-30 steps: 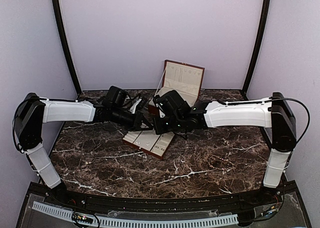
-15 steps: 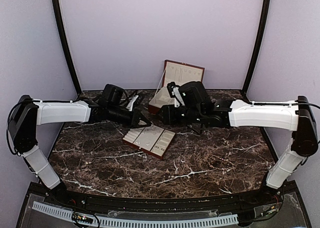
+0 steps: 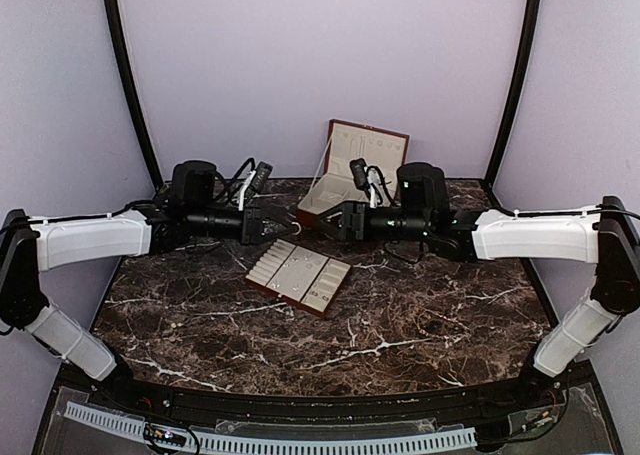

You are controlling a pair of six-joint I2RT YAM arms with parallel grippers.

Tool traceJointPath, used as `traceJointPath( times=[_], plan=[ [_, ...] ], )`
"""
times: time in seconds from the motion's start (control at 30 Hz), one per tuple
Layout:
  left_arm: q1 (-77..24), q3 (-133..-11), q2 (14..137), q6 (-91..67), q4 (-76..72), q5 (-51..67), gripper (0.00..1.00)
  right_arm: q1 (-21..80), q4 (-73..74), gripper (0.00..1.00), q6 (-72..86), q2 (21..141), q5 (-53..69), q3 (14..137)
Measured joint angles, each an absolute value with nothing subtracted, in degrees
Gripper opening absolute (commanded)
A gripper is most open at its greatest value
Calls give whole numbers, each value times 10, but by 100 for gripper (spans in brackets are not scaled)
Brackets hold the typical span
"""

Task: Organize the mixed jewelry
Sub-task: Pass from the left arm to the right

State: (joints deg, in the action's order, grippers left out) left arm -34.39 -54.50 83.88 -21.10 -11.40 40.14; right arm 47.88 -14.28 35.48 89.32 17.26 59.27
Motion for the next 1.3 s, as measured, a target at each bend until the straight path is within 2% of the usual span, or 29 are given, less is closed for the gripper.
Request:
traceJointPath(
  times=[0.43, 0.7, 1.0, 1.3],
  plan=[
    [-344, -519, 808, -211, -216, 507, 0, 480, -220, 39, 371, 909, 349, 622],
    [-344, -517, 808, -212, -227, 527, 0, 484, -222, 21, 371, 935, 393, 642],
    [-347, -516, 808, -212, -227, 534, 0, 486, -228, 13, 382, 940, 408, 642],
    [-349, -516, 808, -213, -227, 533, 0, 487, -227, 1, 380, 943, 413, 643]
  ],
)
